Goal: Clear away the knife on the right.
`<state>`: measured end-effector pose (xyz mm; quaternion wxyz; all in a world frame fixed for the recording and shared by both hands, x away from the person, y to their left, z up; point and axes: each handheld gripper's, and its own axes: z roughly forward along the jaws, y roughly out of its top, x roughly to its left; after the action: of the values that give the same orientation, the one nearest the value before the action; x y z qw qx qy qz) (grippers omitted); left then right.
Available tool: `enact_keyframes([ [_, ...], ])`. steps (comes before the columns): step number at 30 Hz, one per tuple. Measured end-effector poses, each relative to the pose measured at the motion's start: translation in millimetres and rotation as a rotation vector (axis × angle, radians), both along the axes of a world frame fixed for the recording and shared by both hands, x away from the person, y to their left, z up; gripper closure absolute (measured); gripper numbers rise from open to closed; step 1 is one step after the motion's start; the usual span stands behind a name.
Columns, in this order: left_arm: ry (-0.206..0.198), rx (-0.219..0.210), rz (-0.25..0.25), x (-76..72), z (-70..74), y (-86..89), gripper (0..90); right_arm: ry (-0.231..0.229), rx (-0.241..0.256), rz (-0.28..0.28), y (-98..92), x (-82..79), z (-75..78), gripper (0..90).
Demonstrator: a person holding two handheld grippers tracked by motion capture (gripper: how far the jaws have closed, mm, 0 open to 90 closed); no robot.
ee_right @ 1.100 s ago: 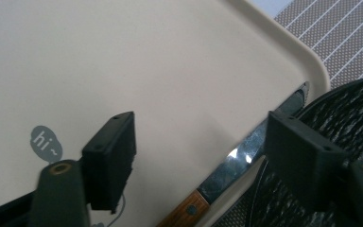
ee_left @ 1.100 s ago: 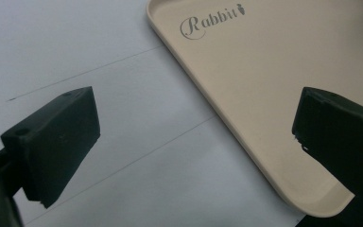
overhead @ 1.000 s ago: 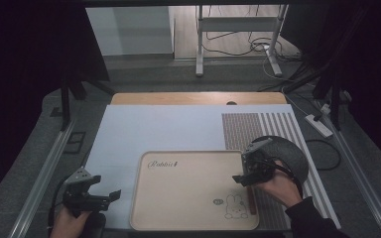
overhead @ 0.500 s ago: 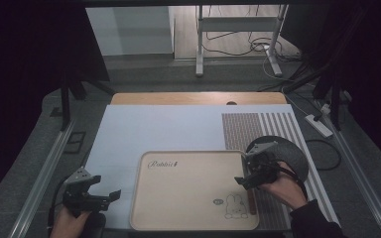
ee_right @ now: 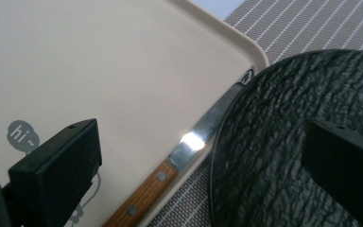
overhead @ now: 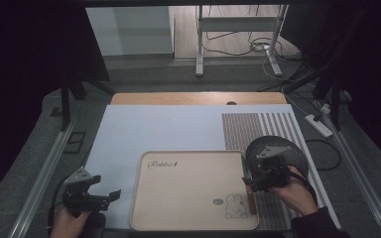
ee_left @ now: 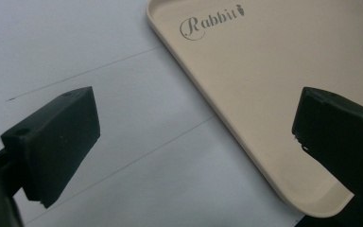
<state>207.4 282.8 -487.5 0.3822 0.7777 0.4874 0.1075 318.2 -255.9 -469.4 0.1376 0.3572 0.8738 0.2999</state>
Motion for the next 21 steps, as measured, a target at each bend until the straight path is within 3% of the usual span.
enact_keyframes([
  [21,0.003,0.005,0.005,-0.4,0.0,-0.5,1.7,-0.028,0.037,-0.083,-32.3,-19.2,2.5,0.0],
])
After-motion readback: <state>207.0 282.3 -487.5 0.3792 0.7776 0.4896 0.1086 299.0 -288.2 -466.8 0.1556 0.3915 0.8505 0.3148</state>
